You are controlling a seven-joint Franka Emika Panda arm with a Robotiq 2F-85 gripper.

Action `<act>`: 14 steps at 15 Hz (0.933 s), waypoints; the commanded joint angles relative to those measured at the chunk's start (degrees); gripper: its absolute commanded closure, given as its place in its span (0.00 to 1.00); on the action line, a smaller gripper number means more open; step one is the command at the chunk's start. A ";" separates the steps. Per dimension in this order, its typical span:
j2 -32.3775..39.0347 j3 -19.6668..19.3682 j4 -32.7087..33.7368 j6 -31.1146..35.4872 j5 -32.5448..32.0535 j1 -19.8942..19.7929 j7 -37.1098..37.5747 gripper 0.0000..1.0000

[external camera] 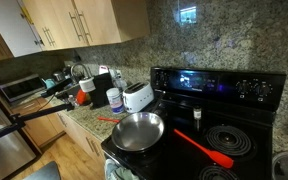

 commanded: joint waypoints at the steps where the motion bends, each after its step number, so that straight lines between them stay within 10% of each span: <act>1: -0.75 -0.16 -0.31 -2.31 -0.45 0.03 -0.46 0.99; 14: -0.82 0.69 0.13 -4.26 0.07 0.28 -1.29 0.99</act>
